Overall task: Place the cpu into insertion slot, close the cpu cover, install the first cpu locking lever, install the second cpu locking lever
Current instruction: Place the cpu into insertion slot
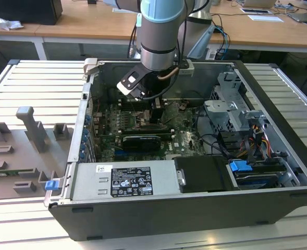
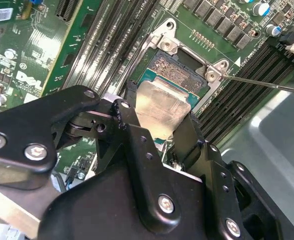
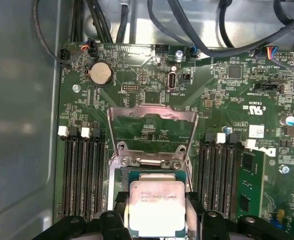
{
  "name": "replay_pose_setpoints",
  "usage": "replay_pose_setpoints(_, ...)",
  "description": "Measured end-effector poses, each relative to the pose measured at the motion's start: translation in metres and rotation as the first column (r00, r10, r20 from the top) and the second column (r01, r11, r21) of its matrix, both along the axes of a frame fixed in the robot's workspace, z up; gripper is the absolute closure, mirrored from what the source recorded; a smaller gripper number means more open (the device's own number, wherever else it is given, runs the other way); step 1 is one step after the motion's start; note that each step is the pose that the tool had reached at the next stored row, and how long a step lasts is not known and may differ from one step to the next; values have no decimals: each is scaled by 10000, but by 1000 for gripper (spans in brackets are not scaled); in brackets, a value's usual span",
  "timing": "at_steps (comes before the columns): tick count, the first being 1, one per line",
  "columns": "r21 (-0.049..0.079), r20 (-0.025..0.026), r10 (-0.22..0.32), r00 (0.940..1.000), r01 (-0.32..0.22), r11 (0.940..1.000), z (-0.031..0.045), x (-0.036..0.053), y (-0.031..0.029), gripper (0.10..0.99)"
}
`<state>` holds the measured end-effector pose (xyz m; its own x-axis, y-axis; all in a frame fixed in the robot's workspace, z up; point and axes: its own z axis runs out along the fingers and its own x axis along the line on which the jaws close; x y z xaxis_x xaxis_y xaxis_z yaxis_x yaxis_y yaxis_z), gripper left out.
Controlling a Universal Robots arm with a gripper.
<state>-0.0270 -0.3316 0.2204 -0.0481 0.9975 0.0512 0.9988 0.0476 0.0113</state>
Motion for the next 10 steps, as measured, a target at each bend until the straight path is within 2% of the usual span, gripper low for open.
replay_pose_setpoints(10, 11, -9, -6, 10000, 6, 10000, -55, -37, 38, 549)
